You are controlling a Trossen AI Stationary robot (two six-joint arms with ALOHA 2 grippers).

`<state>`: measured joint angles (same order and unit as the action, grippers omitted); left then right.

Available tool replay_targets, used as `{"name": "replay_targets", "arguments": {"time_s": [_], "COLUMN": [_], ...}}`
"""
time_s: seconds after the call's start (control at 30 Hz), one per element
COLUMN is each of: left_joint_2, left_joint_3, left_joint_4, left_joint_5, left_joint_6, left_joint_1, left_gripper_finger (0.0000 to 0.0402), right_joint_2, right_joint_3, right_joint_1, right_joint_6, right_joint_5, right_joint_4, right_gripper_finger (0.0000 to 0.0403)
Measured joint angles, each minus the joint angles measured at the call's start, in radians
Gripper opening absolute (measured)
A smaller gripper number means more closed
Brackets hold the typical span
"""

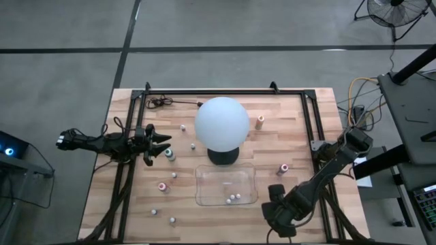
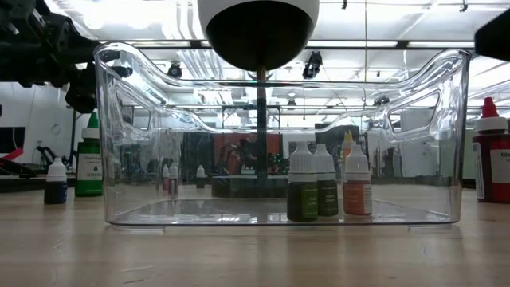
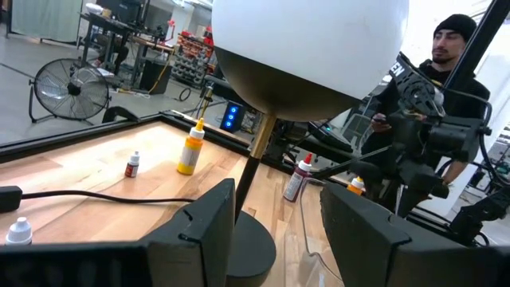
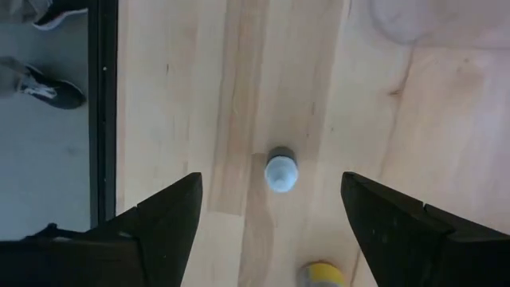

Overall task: Pick & Place food coloring
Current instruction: Put the small green food coloring bottle into the transparent bin

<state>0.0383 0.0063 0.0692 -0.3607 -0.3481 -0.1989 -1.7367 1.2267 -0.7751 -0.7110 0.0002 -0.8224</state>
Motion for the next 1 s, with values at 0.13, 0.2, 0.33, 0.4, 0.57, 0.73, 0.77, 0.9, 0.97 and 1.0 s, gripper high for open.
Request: {"name": "replay_targets", "arguments": {"time_s": [0.13, 0.2, 0.33, 0.4, 0.57, 0.73, 0.77, 0.9, 0.97, 1.0], "left_joint_2": [0.0, 0.0, 0.0, 0.0, 0.0, 0.0, 0.0, 0.0, 0.0, 0.0], "left_joint_3": [0.0, 0.0, 0.0, 0.0, 0.0, 0.0, 0.0, 0.0, 0.0, 0.0], "left_joint_4": [0.0, 0.0, 0.0, 0.0, 0.0, 0.0, 0.0, 0.0, 0.0, 0.0], "left_joint_5": [0.0, 0.0, 0.0, 0.0, 0.0, 0.0, 0.0, 0.0, 0.0, 0.0], "left_joint_6": [0.0, 0.0, 0.0, 0.0, 0.0, 0.0, 0.0, 0.0, 0.0, 0.0], "left_joint_1": [0.0, 0.0, 0.0, 0.0, 0.0, 0.0, 0.0, 0.0, 0.0, 0.0], "left_gripper_finger": [0.0161, 0.0161, 0.0161, 0.0161, 0.0161, 0.0161, 0.0161, 0.0161, 0.0161, 0.0161], "right_joint_2": [0.0, 0.0, -0.001, -0.001, -0.002, -0.002, -0.002, -0.002, -0.002, -0.002], "right_joint_3": [-0.028, -0.047, -0.085, -0.102, -0.147, -0.164, -0.167, -0.175, -0.176, -0.176], "right_joint_1": [-0.005, -0.004, -0.004, -0.004, -0.006, -0.006, -0.006, -0.006, -0.006, -0.006], "right_joint_6": [-0.015, -0.022, -0.024, -0.028, -0.052, -0.051, -0.051, -0.049, -0.047, -0.046], "right_joint_5": [0.002, 0.002, 0.002, 0.002, -0.008, -0.007, -0.007, 0.0, 0.0, 0.0], "right_joint_4": [0.033, 0.054, 0.113, 0.134, 0.186, 0.196, 0.2, 0.206, 0.207, 0.208], "right_gripper_finger": [0.0291, 0.0288, 0.0281, 0.0278, 0.027, 0.0265, 0.0264, 0.0258, 0.0254, 0.0252]}}
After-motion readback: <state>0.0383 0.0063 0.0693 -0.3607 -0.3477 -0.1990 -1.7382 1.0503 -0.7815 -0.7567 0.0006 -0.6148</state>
